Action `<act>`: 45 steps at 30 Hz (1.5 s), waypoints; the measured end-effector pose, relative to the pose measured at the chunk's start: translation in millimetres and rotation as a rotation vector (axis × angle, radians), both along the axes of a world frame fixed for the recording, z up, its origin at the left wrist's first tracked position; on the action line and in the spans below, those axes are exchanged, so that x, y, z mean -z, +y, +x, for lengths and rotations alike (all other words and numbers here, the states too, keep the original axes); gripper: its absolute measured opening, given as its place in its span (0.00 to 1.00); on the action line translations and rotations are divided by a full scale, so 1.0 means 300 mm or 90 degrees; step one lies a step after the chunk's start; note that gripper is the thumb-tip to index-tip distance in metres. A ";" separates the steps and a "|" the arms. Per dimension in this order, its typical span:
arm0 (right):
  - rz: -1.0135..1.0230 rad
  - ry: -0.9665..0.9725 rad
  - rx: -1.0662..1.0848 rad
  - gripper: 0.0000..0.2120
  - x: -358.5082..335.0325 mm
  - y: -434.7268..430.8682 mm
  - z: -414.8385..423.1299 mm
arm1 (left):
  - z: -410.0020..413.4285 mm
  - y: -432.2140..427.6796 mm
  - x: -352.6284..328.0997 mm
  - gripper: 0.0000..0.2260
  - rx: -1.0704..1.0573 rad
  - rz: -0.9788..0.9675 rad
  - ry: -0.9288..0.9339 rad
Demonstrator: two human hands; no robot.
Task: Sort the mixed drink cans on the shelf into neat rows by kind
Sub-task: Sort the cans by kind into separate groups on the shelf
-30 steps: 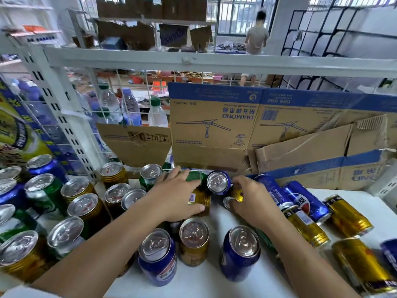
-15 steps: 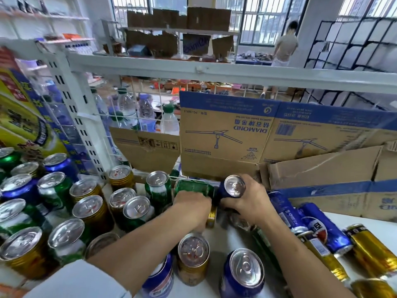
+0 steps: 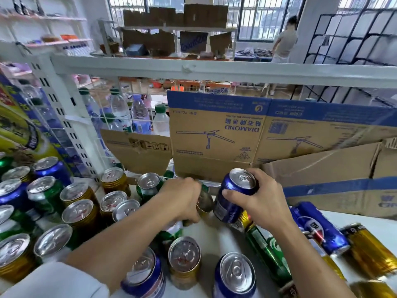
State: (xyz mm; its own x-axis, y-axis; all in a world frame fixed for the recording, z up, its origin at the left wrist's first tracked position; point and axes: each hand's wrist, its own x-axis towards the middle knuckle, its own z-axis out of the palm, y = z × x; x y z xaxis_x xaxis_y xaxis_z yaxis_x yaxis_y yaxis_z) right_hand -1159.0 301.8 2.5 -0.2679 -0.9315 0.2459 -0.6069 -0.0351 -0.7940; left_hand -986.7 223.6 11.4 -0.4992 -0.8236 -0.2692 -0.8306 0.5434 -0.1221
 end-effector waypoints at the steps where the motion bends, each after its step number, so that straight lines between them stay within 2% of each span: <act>1: 0.014 0.003 -0.017 0.22 0.001 0.007 -0.001 | 0.021 -0.005 -0.004 0.24 -0.018 0.009 0.021; 6: 0.086 0.038 -0.086 0.24 0.025 0.031 0.028 | 0.106 -0.028 0.007 0.31 -0.087 0.049 0.129; 12: 0.156 0.145 -0.160 0.23 0.065 0.030 0.062 | 0.117 -0.018 0.001 0.24 -0.117 0.078 0.106; 19: 0.221 0.136 -0.207 0.26 0.070 0.039 0.064 | 0.118 -0.018 0.017 0.24 -0.104 0.127 0.113; 21: 0.240 0.152 -0.203 0.29 0.072 0.045 0.065 | 0.117 -0.018 0.031 0.27 -0.086 0.131 0.140; 23: 0.244 0.151 -0.203 0.31 0.079 0.053 0.061 | 0.111 -0.020 0.054 0.25 -0.077 0.135 0.172; 26: 0.222 0.093 -0.210 0.34 0.096 0.060 0.051 | 0.107 -0.029 0.093 0.29 -0.133 0.216 0.247; 29: 0.195 0.059 -0.189 0.29 0.118 0.058 0.047 | 0.109 -0.034 0.107 0.32 -0.149 0.239 0.265; 34: 0.161 0.048 -0.176 0.26 0.142 0.063 0.052 | 0.109 -0.023 0.121 0.22 -0.144 0.177 0.297; 39: 0.148 0.042 -0.193 0.22 0.148 0.070 0.045 | 0.103 -0.018 0.112 0.24 -0.140 0.165 0.279; 41: 0.152 0.066 -0.192 0.17 0.137 0.067 0.021 | 0.100 -0.015 0.110 0.25 -0.137 0.167 0.273; 43: 0.137 0.123 -0.114 0.15 0.123 0.057 -0.017 | 0.100 -0.013 0.101 0.24 -0.120 0.165 0.255; 45: 0.132 0.227 -0.021 0.14 0.113 0.037 -0.053 | 0.095 -0.018 0.077 0.26 -0.077 0.133 0.177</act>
State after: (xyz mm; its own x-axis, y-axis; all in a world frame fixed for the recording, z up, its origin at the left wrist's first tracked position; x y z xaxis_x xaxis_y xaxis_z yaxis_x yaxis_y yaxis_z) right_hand -1174.9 313.0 -31.3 -0.1688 -0.9778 0.1241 -0.8465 0.0793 -0.5264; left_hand -958.3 218.4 -11.6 -0.4793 -0.8226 -0.3058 -0.8762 0.4283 0.2212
